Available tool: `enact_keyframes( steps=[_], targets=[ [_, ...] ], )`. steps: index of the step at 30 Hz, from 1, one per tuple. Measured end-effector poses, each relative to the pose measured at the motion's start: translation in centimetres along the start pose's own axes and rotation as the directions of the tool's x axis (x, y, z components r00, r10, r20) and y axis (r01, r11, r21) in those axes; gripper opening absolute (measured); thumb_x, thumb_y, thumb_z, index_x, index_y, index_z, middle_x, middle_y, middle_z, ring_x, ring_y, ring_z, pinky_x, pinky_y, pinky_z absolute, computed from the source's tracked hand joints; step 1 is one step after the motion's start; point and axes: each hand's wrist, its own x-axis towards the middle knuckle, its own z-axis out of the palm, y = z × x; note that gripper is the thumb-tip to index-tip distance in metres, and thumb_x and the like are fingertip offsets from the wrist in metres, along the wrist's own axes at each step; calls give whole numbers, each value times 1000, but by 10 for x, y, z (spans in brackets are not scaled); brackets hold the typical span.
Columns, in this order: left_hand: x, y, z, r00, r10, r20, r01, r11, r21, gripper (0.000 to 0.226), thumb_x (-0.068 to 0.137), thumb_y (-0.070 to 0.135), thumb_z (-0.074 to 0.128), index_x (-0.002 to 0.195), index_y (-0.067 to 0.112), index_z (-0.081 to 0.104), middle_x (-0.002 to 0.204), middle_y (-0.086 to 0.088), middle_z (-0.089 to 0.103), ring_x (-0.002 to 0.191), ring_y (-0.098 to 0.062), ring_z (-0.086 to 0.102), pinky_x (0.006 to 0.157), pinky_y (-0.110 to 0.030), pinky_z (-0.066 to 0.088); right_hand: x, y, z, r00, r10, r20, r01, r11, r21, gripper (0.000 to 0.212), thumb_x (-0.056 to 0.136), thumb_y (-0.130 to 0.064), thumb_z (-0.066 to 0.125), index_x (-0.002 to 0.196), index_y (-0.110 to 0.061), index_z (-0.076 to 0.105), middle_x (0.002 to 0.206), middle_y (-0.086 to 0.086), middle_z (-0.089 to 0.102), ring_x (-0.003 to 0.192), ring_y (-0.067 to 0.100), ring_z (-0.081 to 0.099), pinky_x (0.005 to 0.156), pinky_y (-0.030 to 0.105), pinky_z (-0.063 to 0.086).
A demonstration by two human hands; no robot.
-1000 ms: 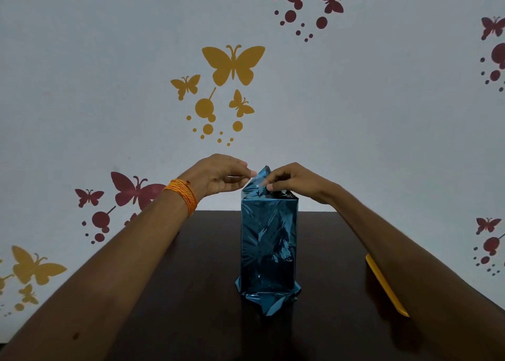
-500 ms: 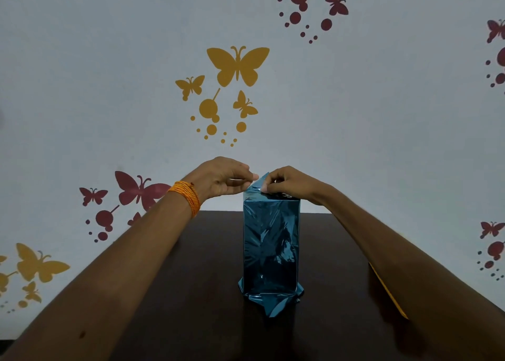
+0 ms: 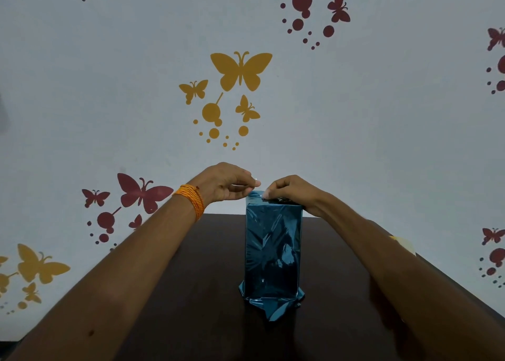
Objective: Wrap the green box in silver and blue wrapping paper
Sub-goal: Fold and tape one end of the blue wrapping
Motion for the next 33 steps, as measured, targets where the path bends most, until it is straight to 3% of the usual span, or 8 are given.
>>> enact_keyframes(
  steps=[4,9,13,17,23,28,33],
  targets=[
    [1,-1,-1,1000,-13,-3,13,1000,-13,37,76,-8,76,110,1,65,104,-19,66,79,-21,65,65,-27,60,-2,-4,0,999,32,9,-33,997,73,23,81,-13,81,102,-12,71,100,9,72,84,19,66,67,28,55],
    [1,-1,-2,999,-38,10,38,999,-28,36,76,-9,76,109,-1,66,103,-21,67,78,-22,66,65,-26,59,-2,-6,0,984,172,52,-179,949,260,51,75,-3,84,121,-15,63,117,19,65,88,28,68,63,33,59],
    [-1,-3,0,991,-115,62,119,992,-53,31,76,-10,75,104,-2,65,88,-19,69,67,-19,65,50,-18,55,-3,-7,1,979,194,64,-205,932,300,51,78,1,80,122,-18,64,119,20,63,86,28,68,60,31,59],
    [2,-9,2,983,-175,46,176,984,-14,24,74,-9,77,91,0,63,69,-16,71,60,-17,65,47,-16,52,-6,-10,3,978,196,71,-208,933,293,47,82,3,76,123,-16,64,115,18,62,83,24,65,51,26,55],
    [4,-6,6,997,-55,-51,62,988,144,26,72,-10,79,88,1,62,82,-16,65,73,-18,58,66,-22,53,-7,-8,4,979,191,72,-203,937,284,45,82,1,76,122,-16,64,117,17,61,86,24,63,52,26,55],
    [8,-6,7,995,-92,-40,98,975,197,22,74,-9,78,88,2,63,81,-16,65,67,-16,59,56,-19,54,-9,-8,3,980,189,66,-200,937,286,40,82,3,75,116,-17,65,115,17,60,87,26,63,50,26,55],
    [11,-8,8,997,-40,-70,58,955,290,26,71,-5,82,85,4,61,84,-13,65,73,-16,56,85,-29,55,-7,-5,3,980,189,62,-199,942,271,36,82,-1,77,111,-18,65,117,18,62,94,28,64,54,28,57]
  ],
)
